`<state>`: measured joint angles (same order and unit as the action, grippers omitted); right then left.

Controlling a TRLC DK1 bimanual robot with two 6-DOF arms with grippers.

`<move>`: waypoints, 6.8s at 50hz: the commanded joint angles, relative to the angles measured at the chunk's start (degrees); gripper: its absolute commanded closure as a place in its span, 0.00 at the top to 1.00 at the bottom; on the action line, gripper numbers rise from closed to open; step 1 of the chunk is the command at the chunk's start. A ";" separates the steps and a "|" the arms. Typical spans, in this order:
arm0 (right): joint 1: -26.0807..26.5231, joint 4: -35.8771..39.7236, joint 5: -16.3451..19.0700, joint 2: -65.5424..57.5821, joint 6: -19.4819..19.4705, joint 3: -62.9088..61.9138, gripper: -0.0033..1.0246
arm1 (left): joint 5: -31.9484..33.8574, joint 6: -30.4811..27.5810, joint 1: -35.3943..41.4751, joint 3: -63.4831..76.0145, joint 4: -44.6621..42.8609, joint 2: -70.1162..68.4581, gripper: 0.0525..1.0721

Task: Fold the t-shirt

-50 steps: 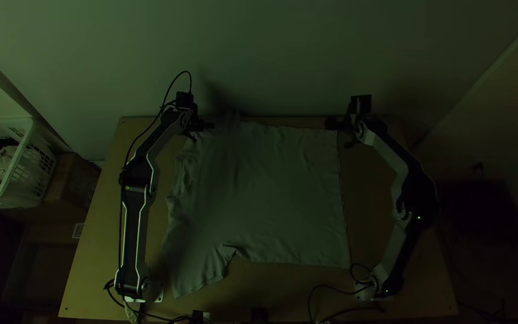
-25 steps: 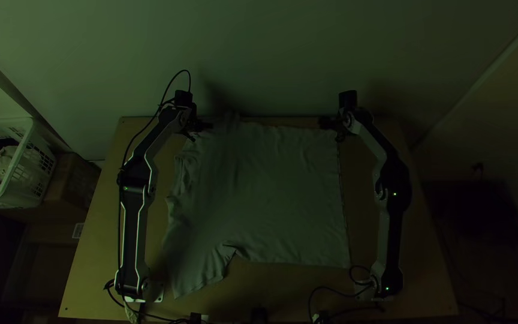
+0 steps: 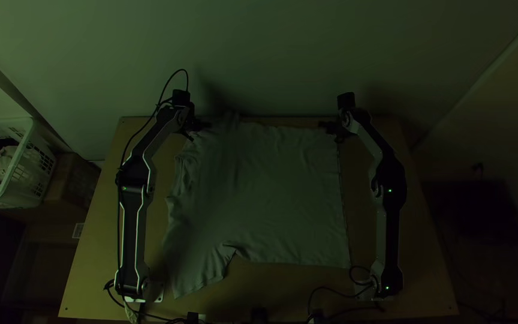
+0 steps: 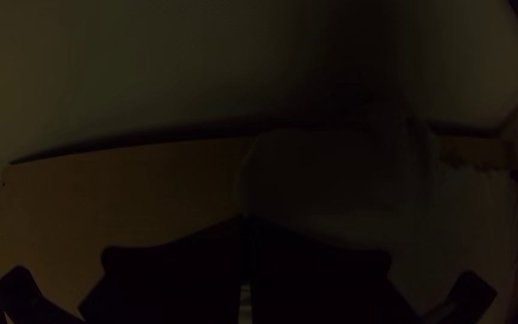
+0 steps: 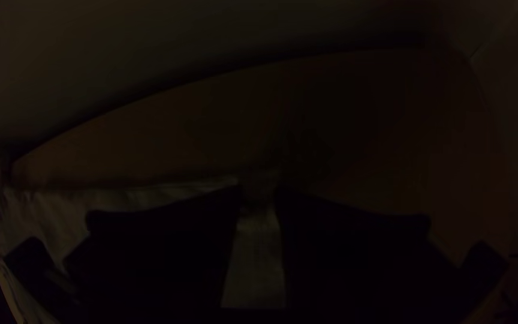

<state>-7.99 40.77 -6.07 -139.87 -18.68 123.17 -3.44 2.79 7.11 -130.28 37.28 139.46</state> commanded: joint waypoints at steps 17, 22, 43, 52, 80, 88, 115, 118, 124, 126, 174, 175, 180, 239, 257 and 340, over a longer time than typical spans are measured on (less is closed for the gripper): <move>-1.15 4.49 -2.90 -3.04 -0.48 7.08 0.03 | 0.19 -0.15 -1.23 -0.33 1.04 -2.52 0.02; -0.71 3.17 -2.99 -2.60 -0.40 8.05 0.03 | 0.19 0.11 -1.40 -0.33 -0.28 -2.96 0.02; 0.17 -1.14 -2.99 -1.89 2.33 10.07 0.03 | 1.07 2.22 -3.95 -0.33 -2.74 -5.16 0.02; 0.17 -0.08 -2.99 -0.05 3.74 8.31 0.03 | 1.86 2.84 -4.65 3.01 -1.94 -8.33 0.02; -0.36 8.44 -2.99 6.46 5.58 2.95 0.03 | 3.35 3.19 -4.92 13.65 -0.36 -16.59 0.02; -0.80 8.44 -2.99 9.44 5.93 -1.45 0.03 | 3.35 2.93 -5.01 21.56 -3.97 -20.72 0.02; -2.12 5.19 -3.69 23.42 6.20 -20.08 0.03 | 3.35 2.57 -5.53 43.18 -9.77 -35.84 0.02; -2.29 4.49 -3.87 25.00 6.28 -22.45 0.03 | 3.35 2.57 -5.53 45.11 -10.12 -37.33 0.02; -2.73 3.61 -4.04 28.60 6.28 -27.46 0.03 | 3.35 2.66 -5.53 49.16 -11.00 -40.41 0.02; -2.91 3.00 -4.04 29.92 6.28 -29.40 0.03 | 3.35 2.66 -5.53 50.30 -11.09 -41.37 0.02; -3.52 -3.33 -4.22 50.66 4.35 -60.16 0.72 | 3.35 6.71 -2.19 74.47 -12.49 -56.23 0.95; -3.44 -2.37 -4.13 50.93 4.26 -59.89 0.78 | 3.62 6.53 -2.37 74.29 -11.88 -56.31 0.96; -3.26 1.50 -3.60 51.54 4.44 -58.58 0.86 | 4.06 5.39 -2.46 74.29 -10.47 -59.48 0.96; -11.08 23.56 -3.43 74.66 -5.58 -65.25 0.95 | 6.52 17.69 12.13 84.58 34.79 -87.34 0.96; -11.87 26.20 -2.20 71.67 -6.55 -65.25 0.95 | 8.63 26.31 13.36 91.87 34.09 -85.84 0.96; -18.47 26.20 10.46 58.05 -1.89 -81.69 0.63 | 7.40 21.82 16.35 90.20 23.72 -75.30 0.15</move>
<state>-25.54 66.30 3.14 -80.38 -21.78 42.76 4.25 25.63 24.60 -38.72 60.07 64.51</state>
